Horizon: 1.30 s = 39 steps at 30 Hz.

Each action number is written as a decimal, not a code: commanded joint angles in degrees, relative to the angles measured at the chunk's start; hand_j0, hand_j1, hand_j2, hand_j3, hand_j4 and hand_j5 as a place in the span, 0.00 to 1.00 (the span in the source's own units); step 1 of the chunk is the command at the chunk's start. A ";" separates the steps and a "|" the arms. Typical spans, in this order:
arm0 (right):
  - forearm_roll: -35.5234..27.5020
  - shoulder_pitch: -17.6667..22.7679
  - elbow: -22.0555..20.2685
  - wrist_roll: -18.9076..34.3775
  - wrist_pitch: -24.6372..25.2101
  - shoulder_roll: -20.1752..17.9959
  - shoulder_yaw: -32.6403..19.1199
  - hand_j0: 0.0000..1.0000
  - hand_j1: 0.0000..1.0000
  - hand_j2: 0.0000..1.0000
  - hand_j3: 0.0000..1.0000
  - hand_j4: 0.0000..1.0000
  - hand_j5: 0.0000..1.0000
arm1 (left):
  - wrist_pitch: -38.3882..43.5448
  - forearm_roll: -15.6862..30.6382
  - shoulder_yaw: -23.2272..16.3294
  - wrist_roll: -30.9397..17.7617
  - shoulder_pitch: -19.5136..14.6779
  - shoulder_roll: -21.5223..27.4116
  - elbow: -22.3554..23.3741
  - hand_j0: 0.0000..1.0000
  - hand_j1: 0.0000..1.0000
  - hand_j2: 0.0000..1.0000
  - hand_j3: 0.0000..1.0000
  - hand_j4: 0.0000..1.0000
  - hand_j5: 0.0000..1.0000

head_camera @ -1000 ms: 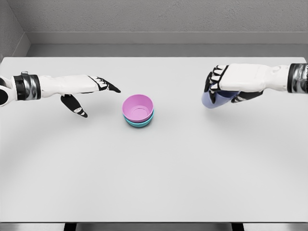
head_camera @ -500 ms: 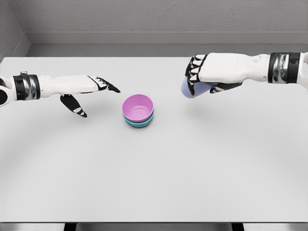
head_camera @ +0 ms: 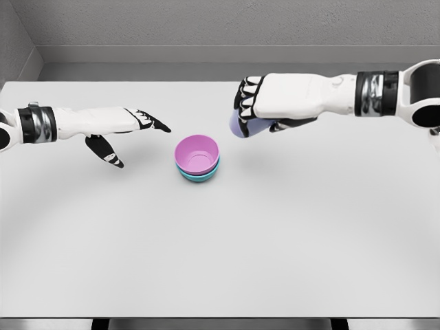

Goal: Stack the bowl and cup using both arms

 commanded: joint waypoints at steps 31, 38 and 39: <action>0.28 -3.25 -0.85 -0.04 0.20 9.05 6.84 0.47 0.47 0.47 0.47 0.47 0.47 | 0.15 0.39 0.05 0.02 0.09 0.04 -0.01 1.00 1.00 1.00 1.00 1.00 1.00; 0.54 -3.17 0.56 -0.04 0.20 10.11 7.98 0.47 0.47 0.47 0.47 0.47 0.47 | 0.15 0.39 0.05 0.02 0.09 -0.14 -0.01 1.00 1.00 1.00 1.00 1.00 1.00; 0.54 -3.25 0.65 -0.04 0.20 10.11 7.98 0.47 0.47 0.47 0.47 0.47 0.47 | 0.15 0.39 0.05 0.02 0.09 -0.14 -0.01 1.00 1.00 1.00 1.00 1.00 1.00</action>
